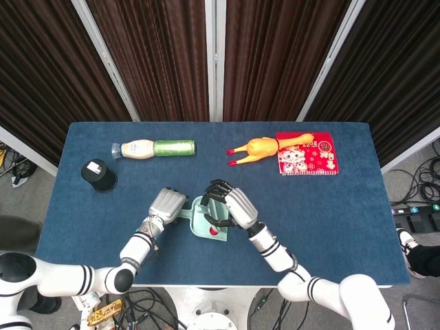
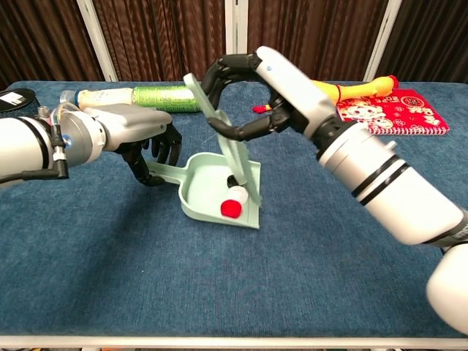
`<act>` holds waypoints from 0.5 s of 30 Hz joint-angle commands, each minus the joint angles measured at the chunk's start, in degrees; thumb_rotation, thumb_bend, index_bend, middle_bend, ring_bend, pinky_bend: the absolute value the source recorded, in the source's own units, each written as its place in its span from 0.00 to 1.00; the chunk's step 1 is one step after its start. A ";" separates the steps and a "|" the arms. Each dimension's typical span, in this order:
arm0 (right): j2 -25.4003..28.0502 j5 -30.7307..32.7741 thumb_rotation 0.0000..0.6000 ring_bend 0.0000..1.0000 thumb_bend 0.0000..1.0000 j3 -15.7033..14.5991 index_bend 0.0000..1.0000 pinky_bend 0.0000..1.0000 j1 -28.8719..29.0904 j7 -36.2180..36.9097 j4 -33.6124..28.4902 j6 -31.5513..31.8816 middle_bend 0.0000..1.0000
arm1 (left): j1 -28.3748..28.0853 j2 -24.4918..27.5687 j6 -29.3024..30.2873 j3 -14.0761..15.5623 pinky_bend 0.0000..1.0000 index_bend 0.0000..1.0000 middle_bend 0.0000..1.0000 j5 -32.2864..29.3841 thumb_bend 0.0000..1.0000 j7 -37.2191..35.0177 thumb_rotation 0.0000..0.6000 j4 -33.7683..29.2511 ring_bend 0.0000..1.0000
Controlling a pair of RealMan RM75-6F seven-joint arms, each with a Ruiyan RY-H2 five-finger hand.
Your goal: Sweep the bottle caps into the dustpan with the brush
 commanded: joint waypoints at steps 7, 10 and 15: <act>17.34 1.10 1.00 0.29 0.66 -3.90 0.77 0.18 -4.67 -11.00 -14.11 -3.85 0.65 | 1.00 1.12 3.06 0.30 0.32 0.20 0.31 2.83 0.22 -1.03 1.00 -1.96 0.26; 22.49 2.47 1.00 0.28 0.66 -5.48 0.77 0.17 -5.33 -15.65 -17.21 -7.99 0.65 | 2.07 2.40 5.80 0.65 0.30 0.20 0.31 5.74 0.21 -1.40 1.00 -3.50 0.26; 29.12 5.32 1.00 0.25 0.66 -7.93 0.74 0.16 -6.30 -24.66 -20.37 -14.83 0.64 | 6.16 6.95 11.22 1.17 0.29 0.20 0.31 11.21 0.20 -5.38 1.00 -6.17 0.26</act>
